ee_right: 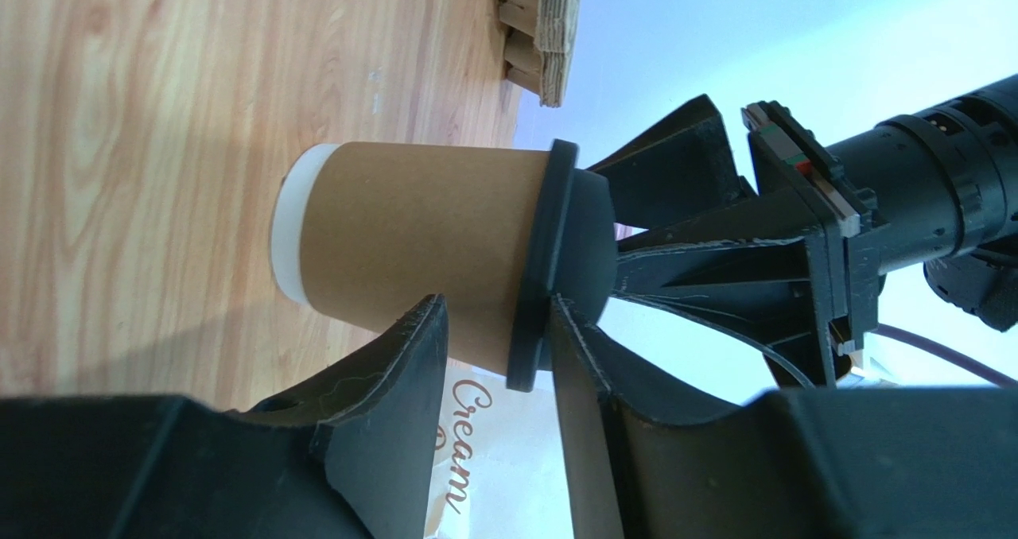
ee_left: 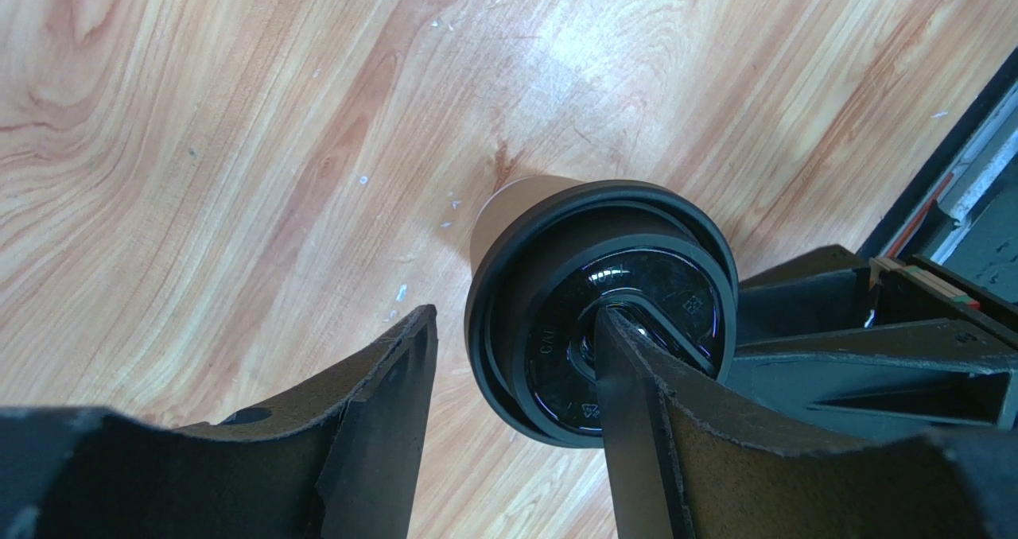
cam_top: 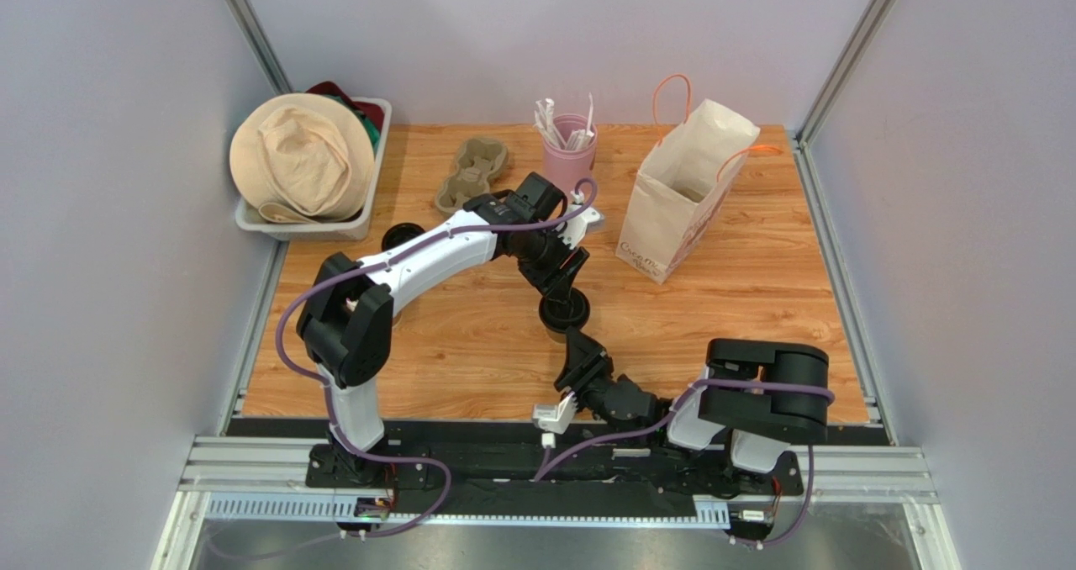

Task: Pack the takeout coffee

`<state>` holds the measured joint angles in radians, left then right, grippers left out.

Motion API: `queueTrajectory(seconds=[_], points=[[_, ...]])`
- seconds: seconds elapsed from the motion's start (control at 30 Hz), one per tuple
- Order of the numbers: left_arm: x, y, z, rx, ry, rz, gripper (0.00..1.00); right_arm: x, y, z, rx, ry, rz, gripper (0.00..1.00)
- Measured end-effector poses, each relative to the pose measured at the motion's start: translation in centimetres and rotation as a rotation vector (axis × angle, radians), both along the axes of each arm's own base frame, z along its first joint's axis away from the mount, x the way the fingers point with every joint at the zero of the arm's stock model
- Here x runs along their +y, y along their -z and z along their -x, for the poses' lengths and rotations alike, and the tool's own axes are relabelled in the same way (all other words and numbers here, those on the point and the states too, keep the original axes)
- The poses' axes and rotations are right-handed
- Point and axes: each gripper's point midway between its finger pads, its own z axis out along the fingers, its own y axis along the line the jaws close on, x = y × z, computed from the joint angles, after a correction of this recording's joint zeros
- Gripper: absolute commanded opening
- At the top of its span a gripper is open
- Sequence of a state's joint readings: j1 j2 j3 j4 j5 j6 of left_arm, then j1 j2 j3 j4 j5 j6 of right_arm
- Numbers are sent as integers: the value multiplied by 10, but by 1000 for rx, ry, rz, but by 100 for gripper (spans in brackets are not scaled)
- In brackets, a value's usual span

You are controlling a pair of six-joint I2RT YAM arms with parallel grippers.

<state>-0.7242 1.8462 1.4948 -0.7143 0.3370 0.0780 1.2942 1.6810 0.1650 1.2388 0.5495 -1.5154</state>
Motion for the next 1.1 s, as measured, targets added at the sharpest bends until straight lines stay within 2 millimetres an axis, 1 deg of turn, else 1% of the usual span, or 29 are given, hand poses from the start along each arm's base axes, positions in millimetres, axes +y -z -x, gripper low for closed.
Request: queueTrajectory(seconds=[0.1,0.13,0.2,0.37,0.47,0.57,0.63,0.7,0.83,0.9,0.97,1.03,1.1], points=[[0,0,0,-3,-1,-1,59,3,-6,-1,3,9,-34,31],[0,0,0,-3,-1,-1,59,3,-8,-1,7,11,-47,30],[0,0,0,-3,-1,-1,59,4,-8,0,17,11,-63,22],[1,0,0,-7,-2,1,59,4,-8,4,61,20,-115,18],[1,0,-1,-11,-3,1,59,3,-10,7,126,27,-156,17],[1,0,-1,-13,-3,3,59,4,-19,11,206,28,-210,17],[1,0,-1,-14,-4,2,59,6,-27,12,240,32,-244,18],[1,0,-1,-14,-4,2,59,9,-33,11,251,34,-265,22],[1,0,-1,-16,-5,2,59,8,-33,7,256,65,-255,29],[1,-1,-1,-17,-5,1,59,7,-40,4,273,86,-263,33],[2,-1,-2,-21,-7,-1,59,6,-59,-4,303,120,-314,37],[4,-2,-2,-29,-10,-5,60,5,-85,-15,346,160,-397,40],[5,-3,-3,-38,-10,-8,61,2,-101,-24,397,189,-461,42]])
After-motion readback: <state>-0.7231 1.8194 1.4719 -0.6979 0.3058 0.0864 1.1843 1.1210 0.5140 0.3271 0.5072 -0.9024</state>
